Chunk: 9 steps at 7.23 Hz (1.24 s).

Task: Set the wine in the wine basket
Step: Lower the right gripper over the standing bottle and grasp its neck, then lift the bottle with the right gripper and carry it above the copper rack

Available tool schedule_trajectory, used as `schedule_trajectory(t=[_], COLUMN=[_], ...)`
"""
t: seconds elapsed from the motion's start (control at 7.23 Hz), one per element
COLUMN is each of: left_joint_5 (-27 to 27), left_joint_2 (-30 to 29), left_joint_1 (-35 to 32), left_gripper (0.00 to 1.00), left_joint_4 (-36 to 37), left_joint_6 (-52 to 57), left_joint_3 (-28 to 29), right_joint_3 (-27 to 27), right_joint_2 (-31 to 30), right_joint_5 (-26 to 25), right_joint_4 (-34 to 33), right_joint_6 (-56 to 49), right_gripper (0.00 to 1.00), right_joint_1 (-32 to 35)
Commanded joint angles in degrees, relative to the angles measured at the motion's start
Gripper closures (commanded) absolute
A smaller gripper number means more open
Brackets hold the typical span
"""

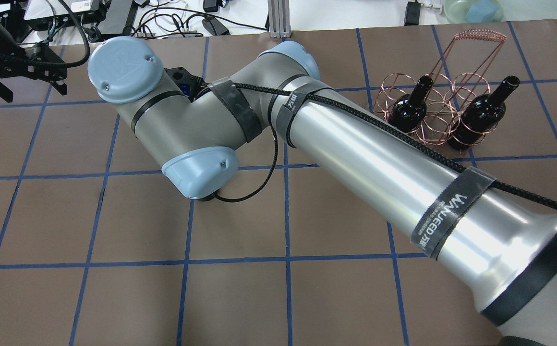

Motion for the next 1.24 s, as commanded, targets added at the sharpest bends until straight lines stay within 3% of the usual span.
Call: schedule_trajectory(t=[0.0,0.28,0.83,1.11], left_joint_5=[0.1,0.1,-1.3,-4.0], left_joint_2=[0.0,0.5,1.2,1.9], left_joint_1=[0.0,-0.1,-1.8,-7.2], left_gripper=[0.00,0.00,0.00,0.00], left_joint_4=[0.1,-0.3,-0.2,-0.4], left_joint_6=[0.0,-0.1,-1.8,-11.0], left_joint_3=[0.0,0.0,0.2,0.1], right_joint_3=[0.1,0.2,2.4,2.4], right_joint_2=[-2.4,-7.3,-21.8,-26.4], right_joint_5=[0.2,-0.1,-2.8,-1.8], right_joint_4=[0.4,3.6,23.6,30.5], right_joint_6=[-0.7,-4.5,-27.3,-34.0], right_gripper=[0.97,1.00,1.00,1.00], right_joint_1=[-1.6,-5.7,-21.0,-28.2])
